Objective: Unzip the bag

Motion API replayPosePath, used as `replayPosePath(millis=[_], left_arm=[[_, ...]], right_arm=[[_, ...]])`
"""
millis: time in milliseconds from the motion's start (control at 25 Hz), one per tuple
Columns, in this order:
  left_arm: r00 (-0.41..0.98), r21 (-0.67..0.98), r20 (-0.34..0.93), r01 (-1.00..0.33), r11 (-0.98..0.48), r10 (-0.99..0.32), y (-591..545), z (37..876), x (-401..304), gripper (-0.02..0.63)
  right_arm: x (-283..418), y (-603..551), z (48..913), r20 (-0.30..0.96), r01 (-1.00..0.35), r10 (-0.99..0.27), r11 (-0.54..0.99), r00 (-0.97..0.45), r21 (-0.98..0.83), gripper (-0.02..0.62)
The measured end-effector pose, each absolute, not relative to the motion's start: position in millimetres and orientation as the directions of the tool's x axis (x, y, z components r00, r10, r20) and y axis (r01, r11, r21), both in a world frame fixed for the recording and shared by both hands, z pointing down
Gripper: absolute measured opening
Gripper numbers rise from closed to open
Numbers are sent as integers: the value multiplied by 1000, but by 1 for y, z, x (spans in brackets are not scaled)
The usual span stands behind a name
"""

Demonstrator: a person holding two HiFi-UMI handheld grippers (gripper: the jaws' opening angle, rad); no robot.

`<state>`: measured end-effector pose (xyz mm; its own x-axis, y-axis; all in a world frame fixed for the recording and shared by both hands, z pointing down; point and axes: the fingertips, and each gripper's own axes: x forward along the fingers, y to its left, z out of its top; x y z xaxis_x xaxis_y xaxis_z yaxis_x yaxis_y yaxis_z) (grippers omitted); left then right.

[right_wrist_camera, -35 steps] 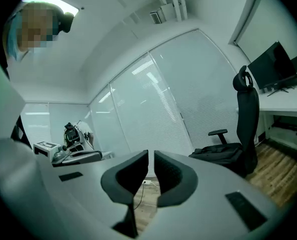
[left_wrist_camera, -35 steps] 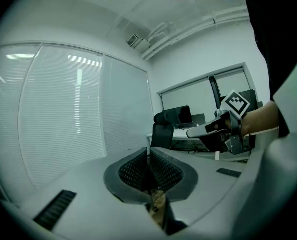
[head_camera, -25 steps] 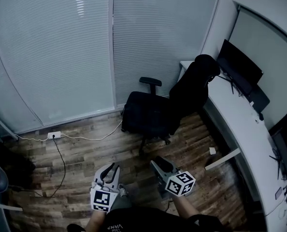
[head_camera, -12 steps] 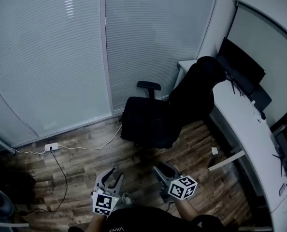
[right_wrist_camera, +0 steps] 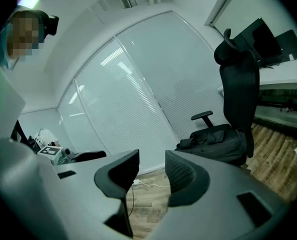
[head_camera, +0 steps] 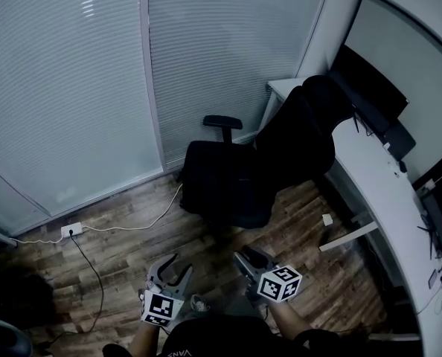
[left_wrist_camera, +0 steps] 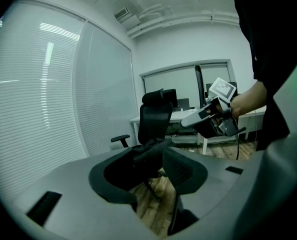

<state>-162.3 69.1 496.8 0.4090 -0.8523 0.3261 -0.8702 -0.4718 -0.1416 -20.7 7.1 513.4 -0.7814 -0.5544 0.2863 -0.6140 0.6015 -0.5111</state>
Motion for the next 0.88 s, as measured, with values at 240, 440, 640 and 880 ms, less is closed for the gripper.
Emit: replayPosePath(millis=[240,440,640,880], left_arm=[[402,-222,393,-832,-509,-827,49,524,-167,178],[369,-298,416,-808,-508,-831,21,548,-167,179],[332,-340,434,-800,-494,-837,-8,571,-161,179],[305,-338,457,-809,-481,-836,-40,604,-156,179]], right_arm=[[-34,-13,545,337,-601,-500,614,-798,-512,141],[-41,-38,588,390,-584,-436,621,-811,-523,141],[-47,-70,628,395,-572,-413,615,-820,-543,141],[-66,-95,687,417,-553,-365,600,-832,-579,141]])
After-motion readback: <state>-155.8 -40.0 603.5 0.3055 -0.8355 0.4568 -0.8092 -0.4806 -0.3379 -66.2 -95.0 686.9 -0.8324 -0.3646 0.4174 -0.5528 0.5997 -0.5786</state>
